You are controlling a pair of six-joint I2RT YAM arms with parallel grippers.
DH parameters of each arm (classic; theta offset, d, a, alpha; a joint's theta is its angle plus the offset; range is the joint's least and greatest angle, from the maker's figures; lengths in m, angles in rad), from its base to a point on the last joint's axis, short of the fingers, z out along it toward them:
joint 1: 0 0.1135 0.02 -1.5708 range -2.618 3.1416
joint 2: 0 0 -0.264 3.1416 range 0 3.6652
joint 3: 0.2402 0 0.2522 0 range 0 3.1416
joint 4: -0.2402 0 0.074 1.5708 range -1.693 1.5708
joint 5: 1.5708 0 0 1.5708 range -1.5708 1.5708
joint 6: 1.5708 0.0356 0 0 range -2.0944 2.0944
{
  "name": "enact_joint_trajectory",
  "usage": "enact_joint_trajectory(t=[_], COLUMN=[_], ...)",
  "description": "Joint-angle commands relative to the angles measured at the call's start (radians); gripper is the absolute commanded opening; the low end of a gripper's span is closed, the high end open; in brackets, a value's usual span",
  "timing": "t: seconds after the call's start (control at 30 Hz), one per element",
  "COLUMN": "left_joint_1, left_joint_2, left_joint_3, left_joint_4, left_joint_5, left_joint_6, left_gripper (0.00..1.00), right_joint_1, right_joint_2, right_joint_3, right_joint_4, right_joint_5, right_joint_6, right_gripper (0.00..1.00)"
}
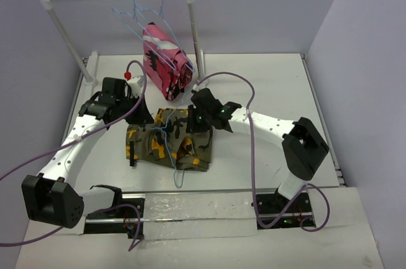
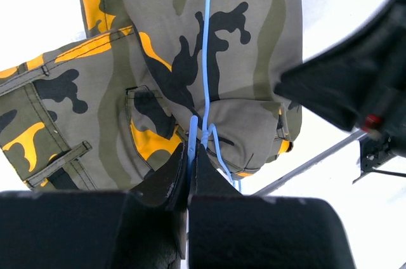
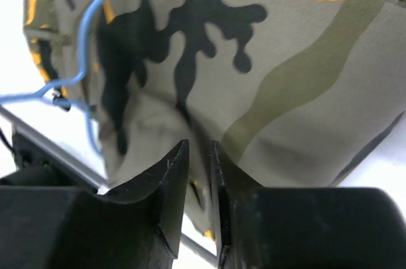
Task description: Place the trousers on the hanger
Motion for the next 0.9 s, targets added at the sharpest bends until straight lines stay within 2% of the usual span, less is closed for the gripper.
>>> enact_joint_trajectory(t=[0.0, 0.13, 0.33, 0.7, 0.87], left_joint_1=[-0.002, -0.004, -0.005, -0.007, -0.007], left_joint_2=[-0.011, -0.005, 0.016, 0.046, 0.050], left_joint_3=[0.026, 0.038, 0.084, 0.139, 0.143], left_joint_4=[0.035, 0.041, 0.041, 0.048, 0.049], left_joint_5=[0.057, 0.096, 0.134, 0.185, 0.203], left_joint_6=[-0.003, -0.019, -0.055, -0.130, -0.139], left_gripper=[0.00, 0.00, 0.00, 0.00, 0.00], right_joint_1=[-0.003, 0.005, 0.078, 0.103, 0.088], right_joint_2=[0.037, 0.031, 0.019, 0.247, 0.309], right_joint_3=[0.034, -0.048, -0.093, 0.163, 0.187], right_joint_4=[0.052, 0.119, 0.225, 0.160, 0.174], right_joint_5=[0.002, -0.088, -0.248, -0.273, -0.247], right_joint_6=[0.011, 0.034, 0.077, 0.054, 0.102], right_gripper=[0.21, 0.08, 0.01, 0.00, 0.00])
